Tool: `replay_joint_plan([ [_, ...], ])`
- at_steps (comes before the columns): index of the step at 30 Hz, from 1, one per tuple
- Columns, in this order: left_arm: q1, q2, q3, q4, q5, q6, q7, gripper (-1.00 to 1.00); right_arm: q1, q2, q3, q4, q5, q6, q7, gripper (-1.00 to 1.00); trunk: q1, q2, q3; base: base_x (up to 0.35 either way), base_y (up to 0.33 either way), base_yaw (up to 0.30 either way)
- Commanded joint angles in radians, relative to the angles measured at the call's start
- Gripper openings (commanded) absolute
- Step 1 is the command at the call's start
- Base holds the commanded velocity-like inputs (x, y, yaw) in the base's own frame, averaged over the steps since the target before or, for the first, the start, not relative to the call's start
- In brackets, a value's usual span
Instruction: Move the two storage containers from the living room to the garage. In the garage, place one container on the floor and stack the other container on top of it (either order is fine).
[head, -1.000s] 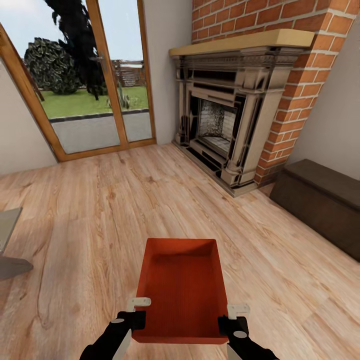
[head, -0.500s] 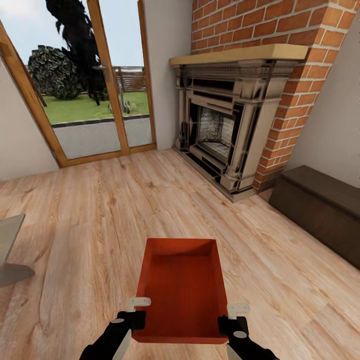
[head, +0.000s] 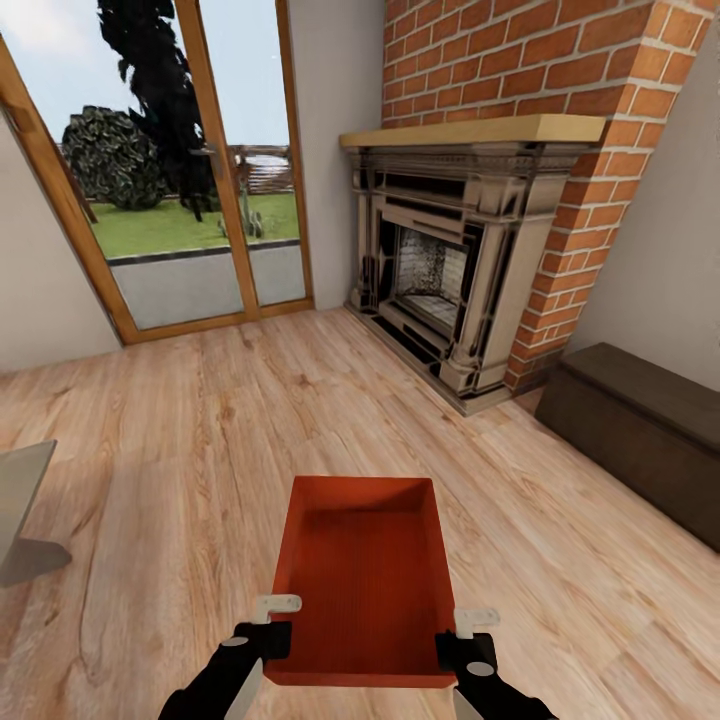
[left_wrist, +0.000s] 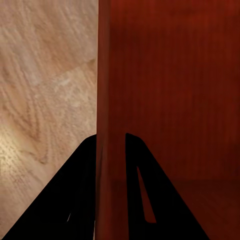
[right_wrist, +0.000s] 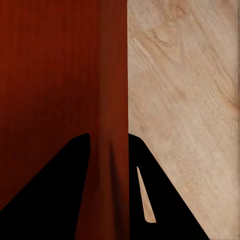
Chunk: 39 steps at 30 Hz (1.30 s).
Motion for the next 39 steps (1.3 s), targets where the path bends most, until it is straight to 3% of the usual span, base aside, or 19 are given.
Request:
replay_joint_plan([
  [1, 0.000, -0.003, -0.006, -0.003, 0.002, 0.005, 0.008, -1.00, 0.000, 0.000, 0.008, 0.005, -0.028, -0.008, -0.030, -1.00, -0.004, 0.007, 0.004, 0.000, 0.000, 0.000],
  [39, -0.001, -0.003, -0.007, -0.005, 0.003, 0.005, 0.008, -1.00, 0.000, -0.003, 0.009, 0.003, -0.030, -0.008, -0.028, -1.00, -0.150, 0.273, 0.129, 0.000, 0.000, 0.000],
])
